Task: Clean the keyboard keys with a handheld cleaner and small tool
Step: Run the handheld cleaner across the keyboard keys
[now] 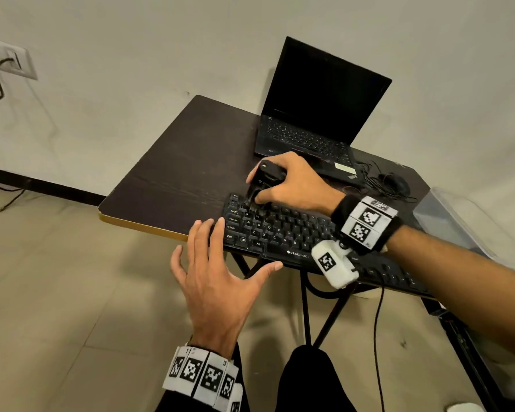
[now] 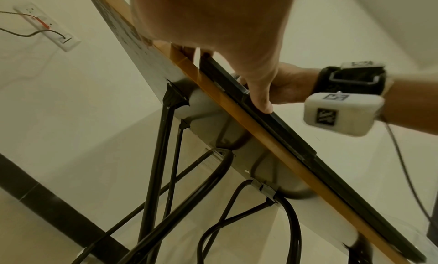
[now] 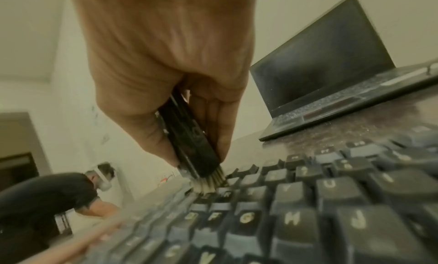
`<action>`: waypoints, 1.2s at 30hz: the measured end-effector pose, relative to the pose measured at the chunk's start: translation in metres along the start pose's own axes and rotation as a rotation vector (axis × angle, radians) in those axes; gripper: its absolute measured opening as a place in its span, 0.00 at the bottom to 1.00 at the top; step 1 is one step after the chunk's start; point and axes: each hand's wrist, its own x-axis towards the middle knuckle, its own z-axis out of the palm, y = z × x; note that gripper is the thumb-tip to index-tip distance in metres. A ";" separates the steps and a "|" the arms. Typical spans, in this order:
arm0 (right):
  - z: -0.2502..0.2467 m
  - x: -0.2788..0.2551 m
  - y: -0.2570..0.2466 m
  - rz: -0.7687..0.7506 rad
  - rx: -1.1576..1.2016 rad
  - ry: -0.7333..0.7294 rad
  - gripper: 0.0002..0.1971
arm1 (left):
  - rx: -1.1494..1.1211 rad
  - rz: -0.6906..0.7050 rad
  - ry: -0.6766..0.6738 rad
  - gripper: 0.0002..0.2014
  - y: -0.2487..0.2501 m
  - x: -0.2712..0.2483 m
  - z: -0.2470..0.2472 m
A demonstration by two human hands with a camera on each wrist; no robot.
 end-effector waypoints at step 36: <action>-0.005 0.021 0.007 0.003 -0.125 0.027 0.10 | 0.003 0.008 -0.059 0.58 0.008 -0.001 0.000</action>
